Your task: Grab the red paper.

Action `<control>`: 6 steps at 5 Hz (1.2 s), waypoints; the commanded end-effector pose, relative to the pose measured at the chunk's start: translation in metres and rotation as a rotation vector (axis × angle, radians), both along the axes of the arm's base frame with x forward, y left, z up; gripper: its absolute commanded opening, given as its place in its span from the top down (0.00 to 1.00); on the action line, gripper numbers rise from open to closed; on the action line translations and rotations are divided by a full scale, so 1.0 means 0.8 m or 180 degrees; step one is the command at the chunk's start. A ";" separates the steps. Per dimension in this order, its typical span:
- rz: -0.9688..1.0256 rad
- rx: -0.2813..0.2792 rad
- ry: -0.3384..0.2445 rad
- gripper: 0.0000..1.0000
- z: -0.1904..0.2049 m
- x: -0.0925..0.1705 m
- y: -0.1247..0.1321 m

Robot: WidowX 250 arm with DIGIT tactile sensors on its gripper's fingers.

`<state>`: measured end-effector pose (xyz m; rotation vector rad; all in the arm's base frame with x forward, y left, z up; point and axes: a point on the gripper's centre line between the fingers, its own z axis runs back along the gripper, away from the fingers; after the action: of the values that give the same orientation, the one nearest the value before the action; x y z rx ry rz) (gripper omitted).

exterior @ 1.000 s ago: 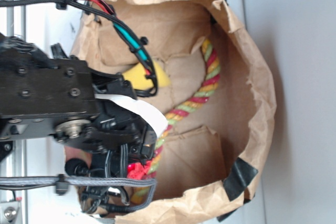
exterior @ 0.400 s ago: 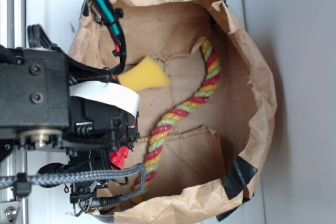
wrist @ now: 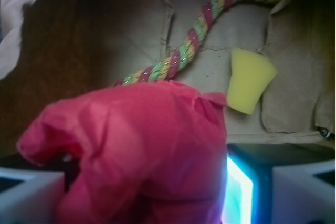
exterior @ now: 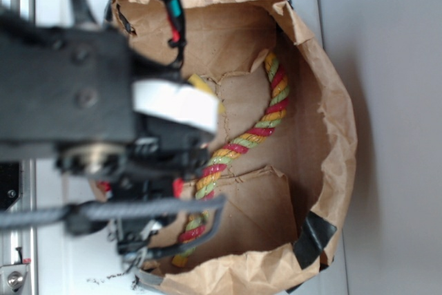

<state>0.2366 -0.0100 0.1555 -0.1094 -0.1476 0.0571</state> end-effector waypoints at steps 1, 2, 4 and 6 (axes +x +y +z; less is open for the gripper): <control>0.0220 0.0118 -0.0159 1.00 0.031 0.035 0.011; 0.0246 0.0134 -0.0150 1.00 0.035 0.045 0.021; 0.0333 0.0151 -0.0169 1.00 0.037 0.065 0.036; 0.0323 0.0150 -0.0166 1.00 0.033 0.071 0.043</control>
<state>0.2730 0.0290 0.1597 -0.0704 -0.1414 0.1239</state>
